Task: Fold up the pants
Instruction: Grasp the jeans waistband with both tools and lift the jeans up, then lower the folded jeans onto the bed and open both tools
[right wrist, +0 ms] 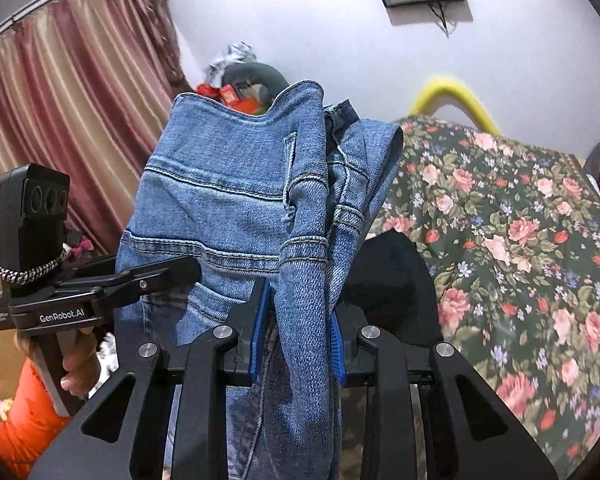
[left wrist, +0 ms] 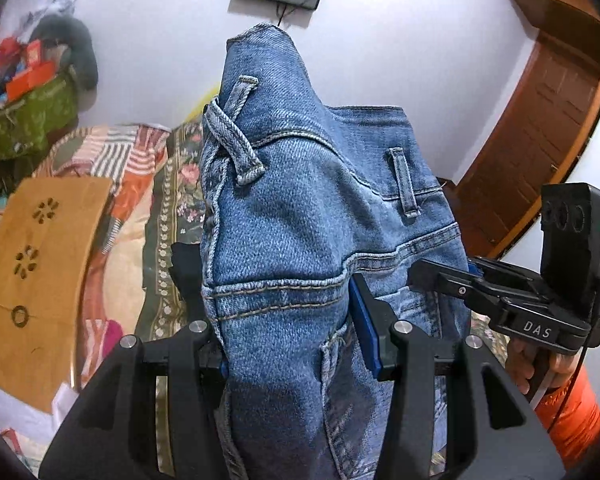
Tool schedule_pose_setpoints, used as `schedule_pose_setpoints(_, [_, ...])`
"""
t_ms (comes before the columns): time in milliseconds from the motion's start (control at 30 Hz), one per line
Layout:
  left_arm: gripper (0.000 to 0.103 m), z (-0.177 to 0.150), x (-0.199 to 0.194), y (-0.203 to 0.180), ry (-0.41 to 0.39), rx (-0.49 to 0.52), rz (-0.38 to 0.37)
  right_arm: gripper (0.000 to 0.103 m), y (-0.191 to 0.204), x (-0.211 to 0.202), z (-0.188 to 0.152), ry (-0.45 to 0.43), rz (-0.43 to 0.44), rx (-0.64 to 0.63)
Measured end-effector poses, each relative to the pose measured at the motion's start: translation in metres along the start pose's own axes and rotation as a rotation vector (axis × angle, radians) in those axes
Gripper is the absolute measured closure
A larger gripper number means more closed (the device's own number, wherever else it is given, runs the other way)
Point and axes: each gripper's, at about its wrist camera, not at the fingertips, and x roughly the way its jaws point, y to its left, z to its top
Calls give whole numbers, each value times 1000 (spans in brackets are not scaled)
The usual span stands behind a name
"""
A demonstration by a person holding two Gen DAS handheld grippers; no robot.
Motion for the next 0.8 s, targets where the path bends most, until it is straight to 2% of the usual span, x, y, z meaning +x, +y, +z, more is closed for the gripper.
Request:
schedule_pose_setpoints(300, [55, 8, 115, 48, 101, -76, -12, 79, -53, 83, 5, 113, -77, 41])
schedule_pose_setpoints(433, [55, 2, 162, 68, 180, -141, -28, 80, -70, 110, -1, 164, -108, 48])
schedule_pose_setpoints(533, [55, -4, 188, 77, 253, -165, -8, 80, -77, 122, -8, 188, -145, 56])
schedule_pose_setpoints(633, [53, -10, 201, 76, 293, -172, 12, 78, -79, 125, -12, 213, -168, 50])
schedule_pose_setpoints(733, [49, -9, 194, 78, 289, -187, 22, 77, -79, 115, -11, 220, -158, 64])
schedule_pose_setpoints(800, [48, -11, 189, 80, 286, -183, 56, 77, -76, 102, -10, 220, -165, 58])
